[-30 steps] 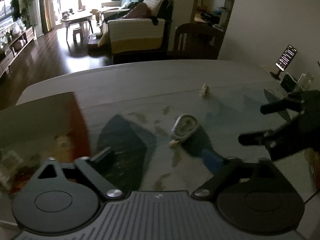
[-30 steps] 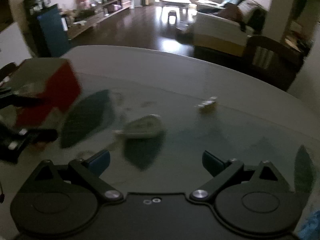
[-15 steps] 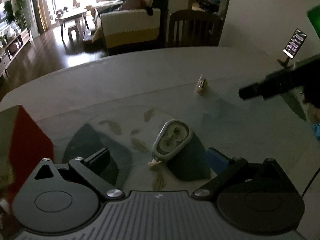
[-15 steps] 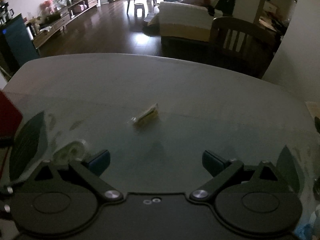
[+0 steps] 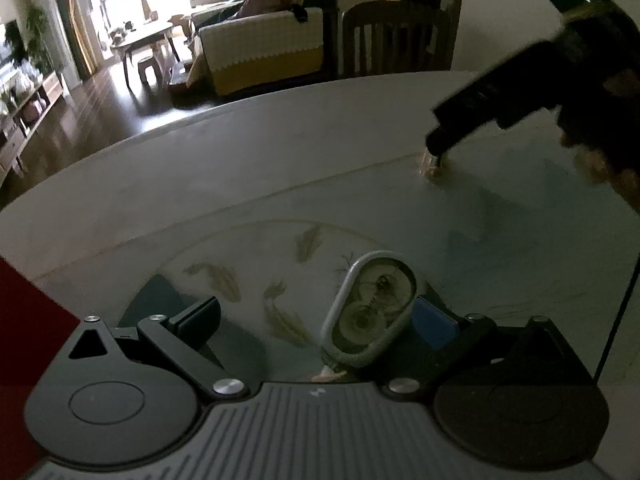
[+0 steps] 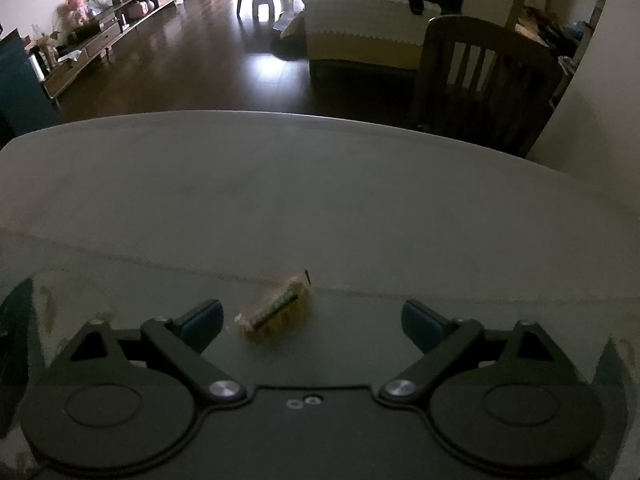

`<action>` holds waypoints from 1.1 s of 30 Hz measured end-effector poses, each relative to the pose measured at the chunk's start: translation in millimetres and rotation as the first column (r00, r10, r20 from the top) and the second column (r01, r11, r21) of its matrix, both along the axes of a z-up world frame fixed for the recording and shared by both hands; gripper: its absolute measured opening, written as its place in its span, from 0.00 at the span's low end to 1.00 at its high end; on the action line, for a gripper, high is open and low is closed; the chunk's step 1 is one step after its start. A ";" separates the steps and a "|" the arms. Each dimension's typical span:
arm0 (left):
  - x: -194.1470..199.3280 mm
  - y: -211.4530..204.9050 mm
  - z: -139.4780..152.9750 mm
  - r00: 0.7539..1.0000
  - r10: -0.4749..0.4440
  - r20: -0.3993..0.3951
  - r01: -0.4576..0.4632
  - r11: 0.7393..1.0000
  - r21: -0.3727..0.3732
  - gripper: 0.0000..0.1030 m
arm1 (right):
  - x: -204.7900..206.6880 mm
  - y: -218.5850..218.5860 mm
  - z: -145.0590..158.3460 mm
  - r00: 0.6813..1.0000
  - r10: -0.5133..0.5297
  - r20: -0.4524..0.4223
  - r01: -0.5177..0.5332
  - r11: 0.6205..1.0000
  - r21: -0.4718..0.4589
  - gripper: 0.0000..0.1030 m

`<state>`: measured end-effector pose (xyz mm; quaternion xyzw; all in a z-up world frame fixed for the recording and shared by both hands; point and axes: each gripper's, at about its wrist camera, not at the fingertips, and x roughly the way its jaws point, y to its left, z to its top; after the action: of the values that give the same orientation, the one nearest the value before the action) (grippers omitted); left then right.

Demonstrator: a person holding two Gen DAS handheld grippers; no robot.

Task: Organize objects
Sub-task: 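Grasp the white oval tape roll with the left gripper while the right gripper grasps the yellow packet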

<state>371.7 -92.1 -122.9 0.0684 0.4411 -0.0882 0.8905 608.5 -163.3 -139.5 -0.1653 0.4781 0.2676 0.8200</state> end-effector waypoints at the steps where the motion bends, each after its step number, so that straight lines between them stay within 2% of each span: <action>1: 0.9 -1.4 -2.2 1.000 -0.008 -0.001 0.008 1.000 0.005 0.99 | 1.9 3.4 -2.6 1.000 0.001 -0.001 -0.001 1.000 -0.005 0.92; 4: 2.6 -6.1 -7.8 1.000 -0.031 -0.004 0.031 0.999 0.012 0.99 | 5.4 12.9 -10.0 1.000 0.014 0.000 -0.014 0.999 -0.036 0.88; 6: 2.4 -9.0 -10.0 0.999 -0.045 0.000 0.045 0.999 0.019 1.00 | 6.7 16.6 -14.4 1.000 0.019 -0.007 -0.019 0.998 -0.054 0.80; 9: 2.1 -12.7 -13.0 0.998 -0.065 0.013 0.064 0.997 0.041 0.99 | 7.4 20.0 -18.7 1.000 0.020 -0.017 -0.021 0.997 -0.078 0.73; 14: 3.0 -18.9 -17.5 0.997 -0.075 0.027 0.074 0.996 0.058 0.99 | 4.9 22.6 -21.8 0.999 0.030 -0.036 -0.032 0.997 -0.077 0.66; 20: 0.5 -25.8 -20.1 0.993 -0.117 0.034 0.114 0.990 0.081 0.96 | 2.2 18.8 -19.3 0.997 0.043 -0.061 -0.046 0.998 -0.047 0.42; 22: 0.8 -26.9 -21.0 0.992 -0.124 0.024 0.121 0.989 0.082 0.83 | 2.2 18.3 -18.4 0.996 0.043 -0.072 -0.046 0.998 -0.034 0.37; 23: 0.5 -26.1 -19.6 0.992 -0.127 0.027 0.125 0.990 0.070 0.78 | 2.6 18.2 -17.3 0.997 0.042 -0.072 -0.044 0.999 -0.031 0.31; 24: 0.8 -25.5 -19.0 0.991 -0.130 0.025 0.129 0.990 0.059 0.67 | 2.4 17.8 -16.7 0.997 0.045 -0.070 -0.047 0.998 -0.030 0.25; 25: 0.9 -25.3 -18.2 0.991 -0.132 0.020 0.131 0.990 0.048 0.58 | 0.8 17.3 -16.1 0.997 0.049 -0.066 -0.051 0.998 -0.031 0.23; 26: 1.1 -25.4 -17.9 0.991 -0.133 0.016 0.132 0.990 0.043 0.55 | 0.0 16.4 -15.8 0.996 0.051 -0.067 -0.053 0.998 -0.030 0.22; 27: 0.6 -25.7 -17.5 0.991 -0.133 0.014 0.133 0.990 0.042 0.52 | -0.7 15.0 -16.1 0.996 0.052 -0.067 -0.054 0.998 -0.028 0.22; 33: -4.3 -21.3 -15.2 0.994 -0.106 0.003 0.106 0.994 0.033 0.51 | -17.2 4.2 -13.6 0.993 0.090 -0.077 -0.091 0.996 -0.004 0.21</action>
<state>367.4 -113.4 -138.1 0.1067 0.4361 -0.1281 0.8843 591.2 -159.1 -153.1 -0.1794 0.5023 0.3089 0.7875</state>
